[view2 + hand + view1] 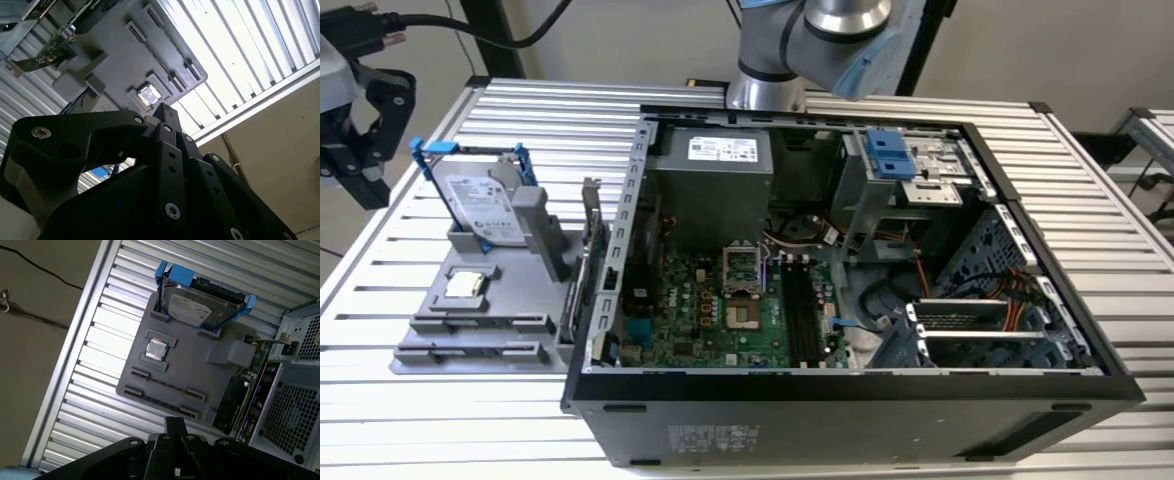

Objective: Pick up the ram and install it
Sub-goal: 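Pick up the ram and move it above insertion slot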

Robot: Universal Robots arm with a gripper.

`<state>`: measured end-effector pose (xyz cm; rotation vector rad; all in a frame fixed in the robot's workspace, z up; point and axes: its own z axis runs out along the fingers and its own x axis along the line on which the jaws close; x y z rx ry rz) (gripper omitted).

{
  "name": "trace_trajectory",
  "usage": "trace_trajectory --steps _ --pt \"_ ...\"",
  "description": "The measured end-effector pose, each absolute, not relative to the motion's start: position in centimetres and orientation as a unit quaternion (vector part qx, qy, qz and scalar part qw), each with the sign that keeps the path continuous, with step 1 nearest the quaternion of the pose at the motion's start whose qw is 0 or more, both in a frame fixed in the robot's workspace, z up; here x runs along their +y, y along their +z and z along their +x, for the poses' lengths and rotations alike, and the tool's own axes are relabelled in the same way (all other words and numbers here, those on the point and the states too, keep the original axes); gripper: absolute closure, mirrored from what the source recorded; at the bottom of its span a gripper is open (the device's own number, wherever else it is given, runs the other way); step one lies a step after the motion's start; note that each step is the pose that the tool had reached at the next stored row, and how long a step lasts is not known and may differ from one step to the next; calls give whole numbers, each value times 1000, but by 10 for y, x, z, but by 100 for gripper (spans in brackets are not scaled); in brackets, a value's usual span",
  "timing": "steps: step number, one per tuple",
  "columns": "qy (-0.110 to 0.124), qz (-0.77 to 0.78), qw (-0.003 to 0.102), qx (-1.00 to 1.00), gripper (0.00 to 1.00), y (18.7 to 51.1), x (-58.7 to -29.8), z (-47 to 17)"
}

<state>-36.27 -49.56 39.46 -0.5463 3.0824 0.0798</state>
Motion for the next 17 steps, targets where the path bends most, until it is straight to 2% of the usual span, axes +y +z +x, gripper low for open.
trace_trajectory --steps 17 --pt "26 -230 4 973 100 395 -496 -363"
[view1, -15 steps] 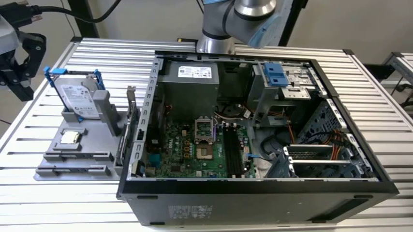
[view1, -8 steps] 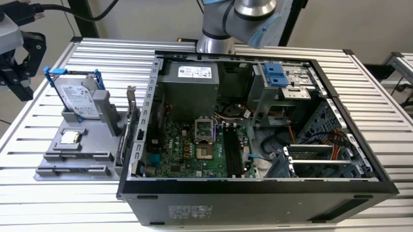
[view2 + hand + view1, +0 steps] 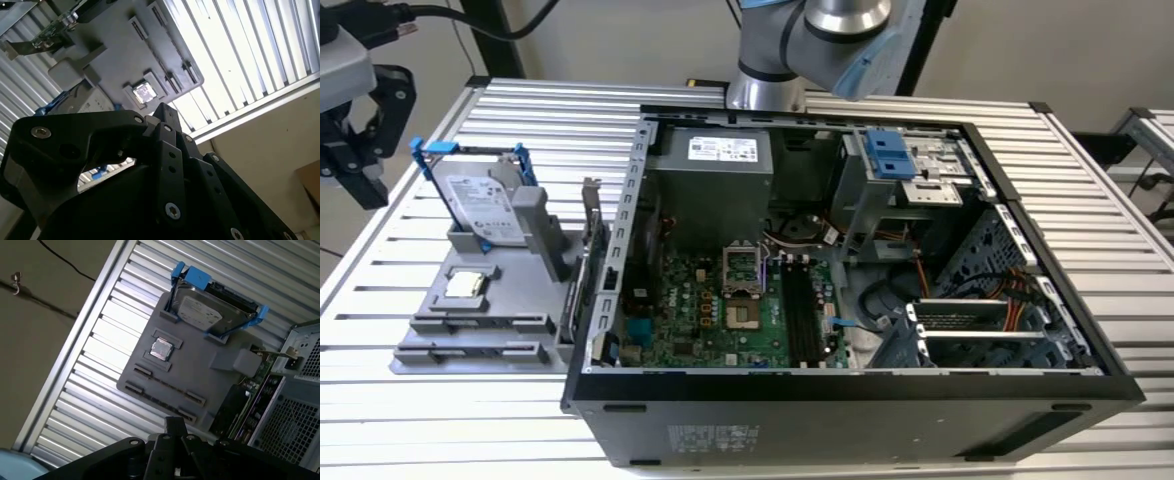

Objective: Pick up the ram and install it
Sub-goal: 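Pick up the ram and move it above insertion slot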

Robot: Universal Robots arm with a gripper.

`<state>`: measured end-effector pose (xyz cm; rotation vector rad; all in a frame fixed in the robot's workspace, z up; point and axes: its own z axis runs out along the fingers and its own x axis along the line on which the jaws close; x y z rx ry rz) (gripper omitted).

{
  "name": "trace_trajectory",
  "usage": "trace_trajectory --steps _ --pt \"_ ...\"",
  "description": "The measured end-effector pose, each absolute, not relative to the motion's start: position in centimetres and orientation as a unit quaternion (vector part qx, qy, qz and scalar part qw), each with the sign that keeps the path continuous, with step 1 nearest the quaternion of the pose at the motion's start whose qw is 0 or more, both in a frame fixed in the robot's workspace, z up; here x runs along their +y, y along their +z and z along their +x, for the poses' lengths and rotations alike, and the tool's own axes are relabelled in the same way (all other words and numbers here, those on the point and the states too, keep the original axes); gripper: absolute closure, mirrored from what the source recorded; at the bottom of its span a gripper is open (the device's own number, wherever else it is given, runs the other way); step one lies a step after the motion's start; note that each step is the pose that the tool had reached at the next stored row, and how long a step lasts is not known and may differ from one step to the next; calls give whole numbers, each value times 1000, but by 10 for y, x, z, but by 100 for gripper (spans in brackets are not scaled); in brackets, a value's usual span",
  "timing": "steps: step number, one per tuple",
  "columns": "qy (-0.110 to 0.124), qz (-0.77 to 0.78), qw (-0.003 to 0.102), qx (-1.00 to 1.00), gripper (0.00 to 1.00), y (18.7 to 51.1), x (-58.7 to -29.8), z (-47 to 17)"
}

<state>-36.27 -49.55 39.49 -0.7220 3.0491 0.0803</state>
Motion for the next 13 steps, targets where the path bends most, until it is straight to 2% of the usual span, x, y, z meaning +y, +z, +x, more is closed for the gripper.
trace_trajectory --steps 13 --pt "26 -235 3 972 100 395 -496 -363"
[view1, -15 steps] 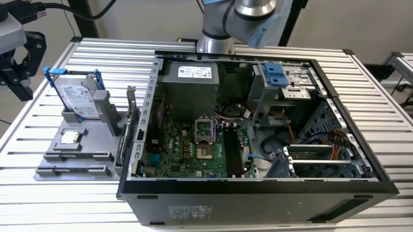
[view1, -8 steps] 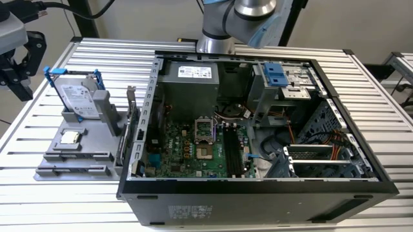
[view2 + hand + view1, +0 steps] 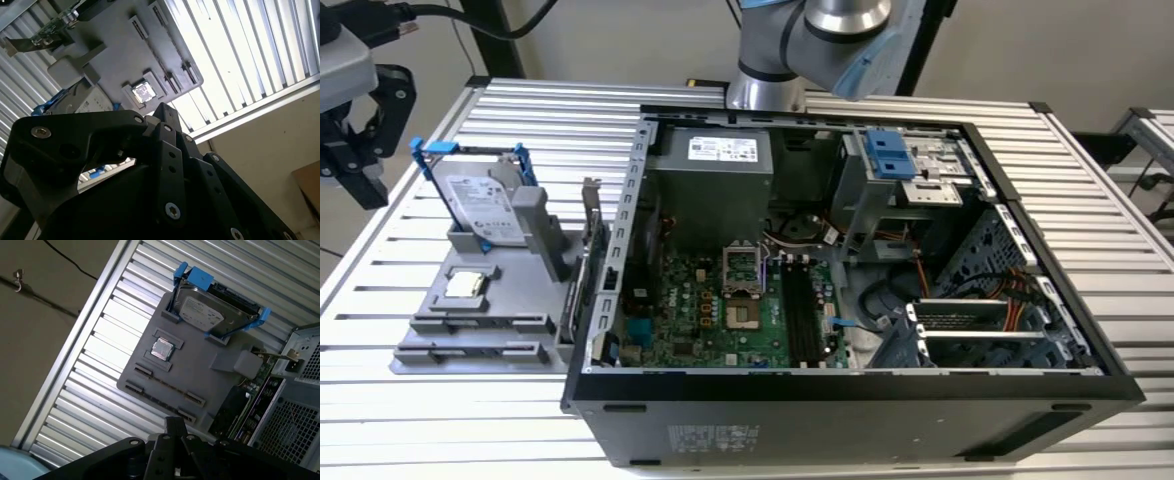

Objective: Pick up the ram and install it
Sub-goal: 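Pick up the ram and move it above insertion slot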

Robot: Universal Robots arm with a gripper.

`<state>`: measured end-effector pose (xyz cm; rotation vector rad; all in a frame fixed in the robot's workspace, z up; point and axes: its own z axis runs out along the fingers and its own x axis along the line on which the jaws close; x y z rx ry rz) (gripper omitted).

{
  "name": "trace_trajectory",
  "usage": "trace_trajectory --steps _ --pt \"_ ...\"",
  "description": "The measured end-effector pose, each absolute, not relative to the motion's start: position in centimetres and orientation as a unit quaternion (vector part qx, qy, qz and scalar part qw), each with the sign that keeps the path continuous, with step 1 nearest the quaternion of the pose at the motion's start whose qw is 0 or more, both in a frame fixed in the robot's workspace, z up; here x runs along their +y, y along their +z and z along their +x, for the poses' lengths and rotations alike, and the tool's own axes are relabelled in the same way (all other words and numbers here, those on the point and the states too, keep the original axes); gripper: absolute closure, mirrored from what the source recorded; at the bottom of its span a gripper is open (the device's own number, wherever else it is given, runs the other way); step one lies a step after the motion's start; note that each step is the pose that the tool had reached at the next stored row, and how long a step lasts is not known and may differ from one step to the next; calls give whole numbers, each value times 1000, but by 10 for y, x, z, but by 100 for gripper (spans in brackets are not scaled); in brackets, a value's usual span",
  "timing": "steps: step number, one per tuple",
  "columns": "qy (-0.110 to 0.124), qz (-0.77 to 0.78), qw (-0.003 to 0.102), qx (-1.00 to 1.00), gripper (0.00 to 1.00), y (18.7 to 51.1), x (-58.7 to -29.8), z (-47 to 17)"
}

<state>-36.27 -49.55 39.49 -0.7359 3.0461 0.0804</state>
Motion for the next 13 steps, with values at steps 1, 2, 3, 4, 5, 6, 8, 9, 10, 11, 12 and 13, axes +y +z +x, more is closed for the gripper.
trace_trajectory --steps 1,2,3,4,5,6,8,9,10,11,12,13 --pt "26 -236 3 972 100 395 -496 -363" --pt "26 -237 3 971 100 395 -496 -363" --pt "26 -239 3 971 100 395 -496 -363" --pt "26 -241 3 970 100 395 -496 -363" --pt "26 -243 3 970 100 395 -495 -363" --pt "26 -246 3 969 100 395 -495 -363" --pt "26 -251 3 968 100 395 -496 -363" --pt "26 -253 3 967 100 395 -496 -363" --pt "26 -255 3 967 100 395 -496 -363" --pt "26 -258 3 966 100 395 -495 -363" --pt "26 -261 3 965 100 395 -496 -363" --pt "26 -264 3 964 100 395 -496 -363"
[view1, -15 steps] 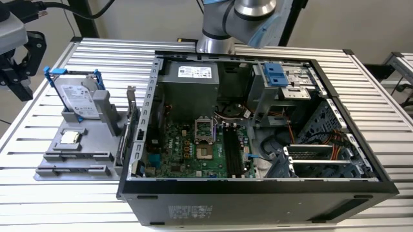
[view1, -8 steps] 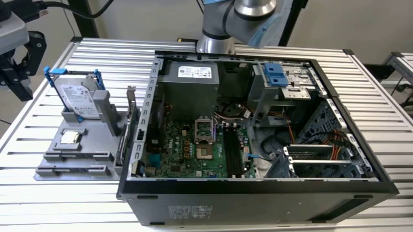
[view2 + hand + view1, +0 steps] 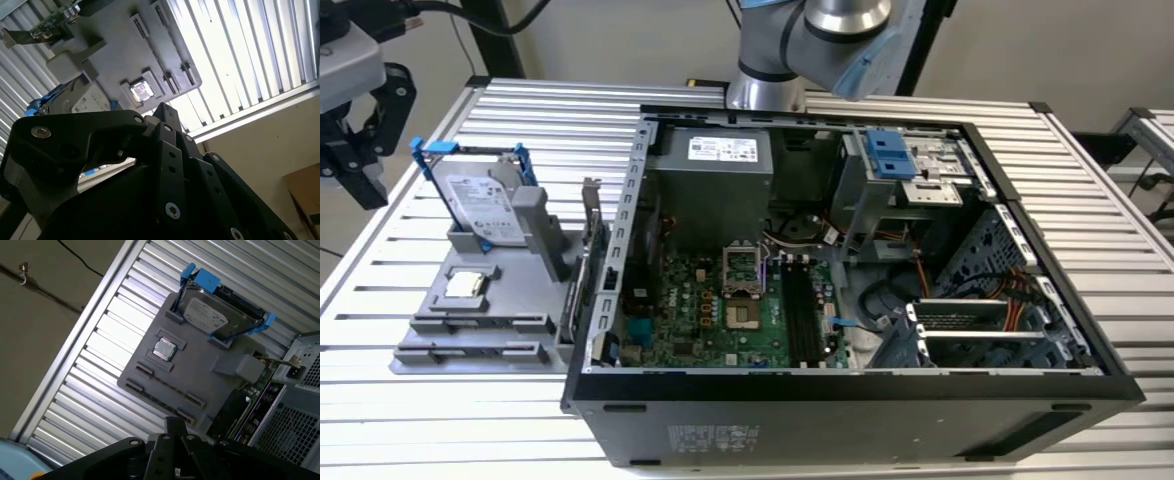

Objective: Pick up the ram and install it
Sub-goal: 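Pick up the ram and move it above insertion slot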

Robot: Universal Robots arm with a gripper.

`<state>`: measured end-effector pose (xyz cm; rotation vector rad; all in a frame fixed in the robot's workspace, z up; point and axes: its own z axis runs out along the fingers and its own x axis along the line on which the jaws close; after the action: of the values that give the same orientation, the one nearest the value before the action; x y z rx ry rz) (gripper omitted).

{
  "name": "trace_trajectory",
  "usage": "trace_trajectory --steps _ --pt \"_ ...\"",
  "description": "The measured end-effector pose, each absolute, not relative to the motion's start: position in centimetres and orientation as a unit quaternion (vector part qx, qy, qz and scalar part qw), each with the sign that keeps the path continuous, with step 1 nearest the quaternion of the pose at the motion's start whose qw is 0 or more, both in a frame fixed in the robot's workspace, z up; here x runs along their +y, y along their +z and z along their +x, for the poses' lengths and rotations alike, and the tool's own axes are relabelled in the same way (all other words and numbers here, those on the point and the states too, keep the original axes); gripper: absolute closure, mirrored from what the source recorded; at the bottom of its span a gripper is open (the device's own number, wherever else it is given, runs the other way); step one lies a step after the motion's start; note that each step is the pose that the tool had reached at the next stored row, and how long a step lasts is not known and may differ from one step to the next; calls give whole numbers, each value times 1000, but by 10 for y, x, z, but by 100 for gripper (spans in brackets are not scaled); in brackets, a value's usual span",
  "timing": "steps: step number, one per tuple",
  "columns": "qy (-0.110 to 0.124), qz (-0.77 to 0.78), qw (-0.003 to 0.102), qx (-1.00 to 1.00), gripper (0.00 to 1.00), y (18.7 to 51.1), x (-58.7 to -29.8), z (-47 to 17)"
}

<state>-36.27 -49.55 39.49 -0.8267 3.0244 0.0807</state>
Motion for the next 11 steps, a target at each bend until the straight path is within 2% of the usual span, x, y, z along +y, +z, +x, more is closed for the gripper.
trace_trajectory --steps 11 --pt "26 -293 2 956 100 395 -496 -363"
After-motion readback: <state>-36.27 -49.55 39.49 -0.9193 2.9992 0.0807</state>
